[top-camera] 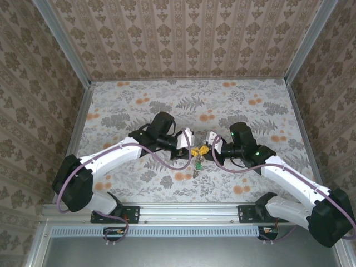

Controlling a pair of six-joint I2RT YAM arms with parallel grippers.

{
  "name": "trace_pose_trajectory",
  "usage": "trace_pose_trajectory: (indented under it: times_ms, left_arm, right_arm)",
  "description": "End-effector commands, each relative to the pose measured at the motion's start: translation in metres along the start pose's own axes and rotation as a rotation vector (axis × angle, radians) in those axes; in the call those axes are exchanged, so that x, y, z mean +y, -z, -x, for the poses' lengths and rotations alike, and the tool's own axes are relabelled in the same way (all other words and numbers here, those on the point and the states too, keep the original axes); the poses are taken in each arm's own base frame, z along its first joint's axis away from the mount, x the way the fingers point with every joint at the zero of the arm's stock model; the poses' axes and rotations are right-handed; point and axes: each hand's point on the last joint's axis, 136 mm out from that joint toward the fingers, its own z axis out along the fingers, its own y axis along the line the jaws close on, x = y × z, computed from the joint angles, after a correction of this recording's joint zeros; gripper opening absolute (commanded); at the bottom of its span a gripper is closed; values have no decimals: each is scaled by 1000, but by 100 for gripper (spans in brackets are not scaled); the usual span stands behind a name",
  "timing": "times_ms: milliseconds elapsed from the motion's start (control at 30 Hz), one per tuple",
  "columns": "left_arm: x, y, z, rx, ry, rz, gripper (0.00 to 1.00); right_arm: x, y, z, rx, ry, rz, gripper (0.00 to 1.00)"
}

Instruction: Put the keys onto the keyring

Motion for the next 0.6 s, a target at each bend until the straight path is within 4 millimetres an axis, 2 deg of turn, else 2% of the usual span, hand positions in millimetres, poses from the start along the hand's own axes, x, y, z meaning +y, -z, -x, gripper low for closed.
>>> trace_pose_trajectory:
  times_ms: [0, 333, 400, 500, 567]
  left_arm:
    - [3, 5, 14, -28, -54, 21, 22]
    - [2, 2, 16, -33, -52, 16, 15]
    - [2, 2, 16, -33, -55, 17, 11]
    - [4, 2, 16, -29, -52, 24, 0]
    - [6, 2, 17, -34, -47, 34, 0]
  right_arm:
    - [-4, 5, 20, -30, 53, -14, 0]
    - [-4, 2, 17, -25, 41, -10, 0]
    - [-4, 2, 16, -18, 38, -8, 0]
    - [-4, 1, 14, -9, 37, -9, 0]
    - [-4, 2, 14, -8, 38, -10, 4]
